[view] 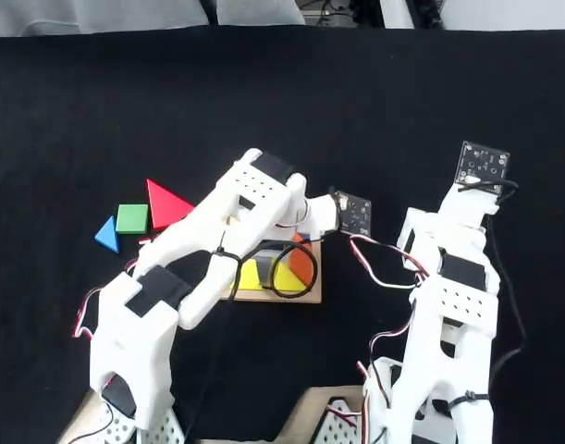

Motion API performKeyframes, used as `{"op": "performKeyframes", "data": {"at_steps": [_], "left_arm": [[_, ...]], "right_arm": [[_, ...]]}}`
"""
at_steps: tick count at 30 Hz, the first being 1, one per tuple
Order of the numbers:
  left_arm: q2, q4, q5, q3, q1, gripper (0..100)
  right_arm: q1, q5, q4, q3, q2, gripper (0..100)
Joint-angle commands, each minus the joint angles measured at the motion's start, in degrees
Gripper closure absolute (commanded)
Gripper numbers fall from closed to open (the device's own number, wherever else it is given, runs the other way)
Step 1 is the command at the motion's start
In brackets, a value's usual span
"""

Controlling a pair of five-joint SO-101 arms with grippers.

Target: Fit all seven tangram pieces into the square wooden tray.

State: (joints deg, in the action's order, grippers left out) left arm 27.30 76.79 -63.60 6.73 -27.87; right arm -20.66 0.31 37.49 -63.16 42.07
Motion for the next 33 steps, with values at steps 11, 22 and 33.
{"op": "performKeyframes", "data": {"at_steps": [11, 22, 33], "left_arm": [[-17.6, 13.8, 12.8, 10.3, 14.0, 77], [-23.8, 13.8, 38.3, 10.2, 33.5, 77], [-6.8, -7.0, 43.4, 12.6, 36.9, 77]], "right_arm": [[0.1, -0.2, -1.3, 2.2, 1.7, 84.4], [2.2, -0.1, -4.6, -0.7, 1.7, 84.4], [5.2, 0.0, -5.4, -2.5, 1.7, 84.4]]}}
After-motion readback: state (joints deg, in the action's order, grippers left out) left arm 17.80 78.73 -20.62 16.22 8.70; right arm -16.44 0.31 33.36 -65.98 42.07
